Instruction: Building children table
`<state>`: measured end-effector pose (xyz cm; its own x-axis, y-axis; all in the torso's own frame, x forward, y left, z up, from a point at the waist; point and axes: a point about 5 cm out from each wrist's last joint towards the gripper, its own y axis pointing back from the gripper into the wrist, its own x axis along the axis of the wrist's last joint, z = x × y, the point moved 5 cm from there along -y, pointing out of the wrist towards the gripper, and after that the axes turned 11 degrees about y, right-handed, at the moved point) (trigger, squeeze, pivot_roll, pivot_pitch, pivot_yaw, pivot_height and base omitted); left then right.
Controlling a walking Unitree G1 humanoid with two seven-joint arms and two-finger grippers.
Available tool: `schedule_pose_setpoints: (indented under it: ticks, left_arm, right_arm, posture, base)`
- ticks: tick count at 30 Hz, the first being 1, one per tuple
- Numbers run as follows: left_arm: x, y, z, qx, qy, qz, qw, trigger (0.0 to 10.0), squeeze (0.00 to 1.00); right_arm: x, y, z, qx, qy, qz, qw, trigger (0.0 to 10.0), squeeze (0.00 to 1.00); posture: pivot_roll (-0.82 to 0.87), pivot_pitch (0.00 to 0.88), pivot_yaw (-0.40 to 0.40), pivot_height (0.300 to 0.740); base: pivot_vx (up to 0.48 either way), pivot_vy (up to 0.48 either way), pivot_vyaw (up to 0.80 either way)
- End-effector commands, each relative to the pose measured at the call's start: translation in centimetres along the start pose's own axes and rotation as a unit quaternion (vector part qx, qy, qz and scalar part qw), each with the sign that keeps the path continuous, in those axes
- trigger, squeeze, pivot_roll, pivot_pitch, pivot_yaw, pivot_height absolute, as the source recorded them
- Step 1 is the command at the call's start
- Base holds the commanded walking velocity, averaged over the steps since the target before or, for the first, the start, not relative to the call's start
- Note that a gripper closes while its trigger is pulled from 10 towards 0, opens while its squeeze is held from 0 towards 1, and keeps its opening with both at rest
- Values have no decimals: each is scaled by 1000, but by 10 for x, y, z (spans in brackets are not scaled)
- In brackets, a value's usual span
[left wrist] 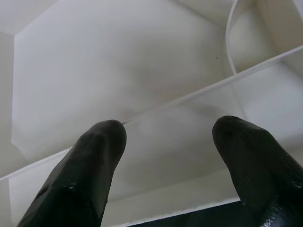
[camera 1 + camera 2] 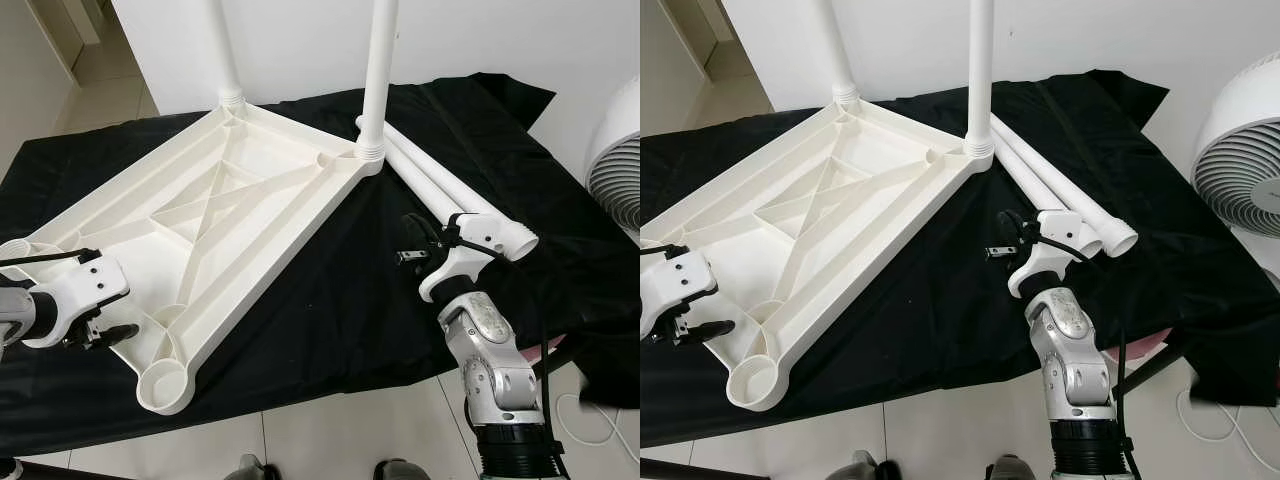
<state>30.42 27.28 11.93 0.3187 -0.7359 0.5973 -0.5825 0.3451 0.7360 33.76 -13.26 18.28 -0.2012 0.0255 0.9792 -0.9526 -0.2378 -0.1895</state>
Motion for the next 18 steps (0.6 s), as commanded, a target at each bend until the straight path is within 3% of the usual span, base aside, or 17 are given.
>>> schedule_pose_setpoints:
  ticks: [1, 11, 18]
  left_arm:
    - [9, -9, 2, 9, -12, 13, 1000, 10000, 0]
    - [23, -4, -10, 41, -24, 43, 998, 10000, 0]
    - [28, -3, -6, 31, -27, 52, 998, 10000, 0]
  right_arm:
    - [0, 1, -1, 2, -1, 1, 1000, 10000, 0]
    - [0, 2, -1, 1, 0, 0, 1000, 10000, 0]
    - [-1, 2, -1, 1, -2, 0, 1000, 10000, 0]
  posture:
    - [-114, 110, 90, 740]
    - [-117, 107, 92, 740]
    - [-115, 107, 91, 740]
  base:
    - [0, 0, 0]
    - [0, 0, 0]
    - [0, 0, 0]
